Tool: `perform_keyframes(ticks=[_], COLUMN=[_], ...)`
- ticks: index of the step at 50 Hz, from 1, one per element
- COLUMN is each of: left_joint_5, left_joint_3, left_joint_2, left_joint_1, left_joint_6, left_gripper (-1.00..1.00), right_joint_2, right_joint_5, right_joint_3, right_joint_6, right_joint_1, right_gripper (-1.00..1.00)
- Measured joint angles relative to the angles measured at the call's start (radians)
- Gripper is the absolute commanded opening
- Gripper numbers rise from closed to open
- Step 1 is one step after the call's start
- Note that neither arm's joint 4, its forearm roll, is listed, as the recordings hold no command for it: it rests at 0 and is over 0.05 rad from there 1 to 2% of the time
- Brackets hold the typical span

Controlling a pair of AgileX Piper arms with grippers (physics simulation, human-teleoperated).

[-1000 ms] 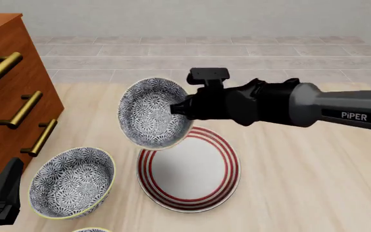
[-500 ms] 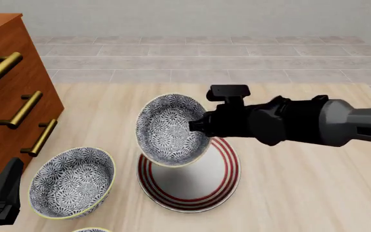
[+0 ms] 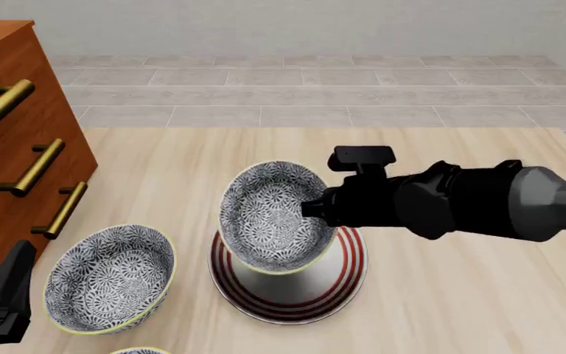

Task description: Pick up the bowl and put it in the front on the plate.

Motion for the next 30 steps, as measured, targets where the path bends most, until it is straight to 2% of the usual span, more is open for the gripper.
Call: perform_keyframes(ticks=[23,24,30], left_joint_5=[0.000,0.000,0.000], left_joint_3=[0.000,0.000,0.000], left_joint_2=[0.000,0.000,0.000], left_joint_1=[0.000,0.000,0.000], left_joint_6=[0.000,0.000,0.000], left_gripper=[1.00,1.00,1.00], right_joint_2=[0.001,0.003,0.010], right_joint_5=[-0.044,-0.045,-0.055], right_joint_3=[0.091,0.094,0.101], right_joint_6=[0.051,0.053,0.055], right_joint_1=[0.034,0.035,0.028], right_gripper=[-1.00,1.00,1.00])
